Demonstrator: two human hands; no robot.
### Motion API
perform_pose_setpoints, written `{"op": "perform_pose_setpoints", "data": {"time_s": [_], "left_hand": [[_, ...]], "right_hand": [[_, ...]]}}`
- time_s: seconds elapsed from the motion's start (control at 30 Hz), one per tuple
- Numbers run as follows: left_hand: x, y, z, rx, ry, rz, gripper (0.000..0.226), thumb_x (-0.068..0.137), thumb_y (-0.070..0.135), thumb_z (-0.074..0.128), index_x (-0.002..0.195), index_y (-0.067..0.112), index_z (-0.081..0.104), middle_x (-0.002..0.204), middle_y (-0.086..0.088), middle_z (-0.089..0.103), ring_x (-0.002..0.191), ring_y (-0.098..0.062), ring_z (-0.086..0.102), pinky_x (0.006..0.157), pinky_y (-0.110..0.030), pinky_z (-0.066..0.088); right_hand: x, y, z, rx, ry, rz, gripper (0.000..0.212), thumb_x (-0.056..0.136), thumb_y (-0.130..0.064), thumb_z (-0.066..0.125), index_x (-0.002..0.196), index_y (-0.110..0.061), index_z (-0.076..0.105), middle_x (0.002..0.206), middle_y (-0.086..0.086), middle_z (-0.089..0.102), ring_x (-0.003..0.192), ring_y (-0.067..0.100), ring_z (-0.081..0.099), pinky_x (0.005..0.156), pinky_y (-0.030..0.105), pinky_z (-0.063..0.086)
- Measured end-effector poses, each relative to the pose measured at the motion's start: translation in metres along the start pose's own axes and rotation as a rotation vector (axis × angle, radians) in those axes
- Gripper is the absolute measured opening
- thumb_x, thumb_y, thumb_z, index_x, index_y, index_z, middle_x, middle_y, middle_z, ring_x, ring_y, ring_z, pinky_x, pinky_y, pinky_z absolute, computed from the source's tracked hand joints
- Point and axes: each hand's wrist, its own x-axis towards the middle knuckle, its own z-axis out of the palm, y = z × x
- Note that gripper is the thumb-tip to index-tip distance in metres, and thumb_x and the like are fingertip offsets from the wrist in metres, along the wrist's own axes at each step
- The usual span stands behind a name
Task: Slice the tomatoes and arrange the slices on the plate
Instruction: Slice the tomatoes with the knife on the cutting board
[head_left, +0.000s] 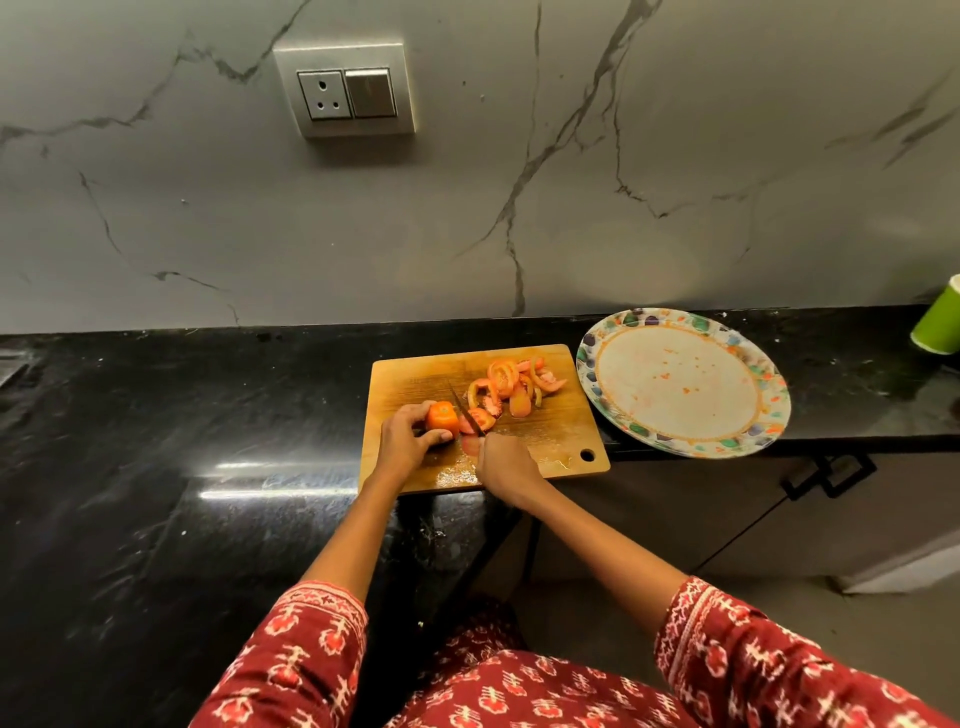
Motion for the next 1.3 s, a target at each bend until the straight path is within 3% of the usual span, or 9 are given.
{"op": "perform_pose_setpoints", "data": {"time_s": [0.83,1.1,1.3], "left_hand": [[-0.003,0.001,0.002,0.036,0.044,-0.045,0.061,0.069,0.013,0.079,0.123,-0.001,0.055,0.119,-0.017,0.061,0.110,-0.025,0.056,0.088,-0.020,0.039],[-0.002,-0.002,0.001,0.028,0.038,-0.044,0.058,0.069,0.014,0.079,0.122,0.001,0.057,0.120,-0.015,0.061,0.111,-0.024,0.056,0.090,-0.021,0.040],[-0.005,0.003,0.003,0.006,0.067,-0.049,0.056,0.069,0.010,0.079,0.119,-0.002,0.058,0.118,-0.018,0.061,0.112,-0.025,0.055,0.084,-0.010,0.034]], "right_hand": [[-0.011,-0.024,-0.007,-0.071,0.018,0.028,0.025,0.098,-0.012,0.037,0.113,-0.001,0.055,0.118,0.019,0.057,0.111,0.035,0.052,0.074,0.034,0.037],[-0.007,-0.026,-0.001,-0.105,0.028,0.043,0.026,0.093,-0.003,0.040,0.114,0.000,0.057,0.115,0.018,0.060,0.108,0.033,0.056,0.072,0.032,0.038],[0.002,-0.033,-0.001,-0.085,0.047,0.011,0.025,0.097,-0.009,0.039,0.116,0.000,0.054,0.118,0.018,0.059,0.110,0.034,0.055,0.080,0.036,0.043]]}}
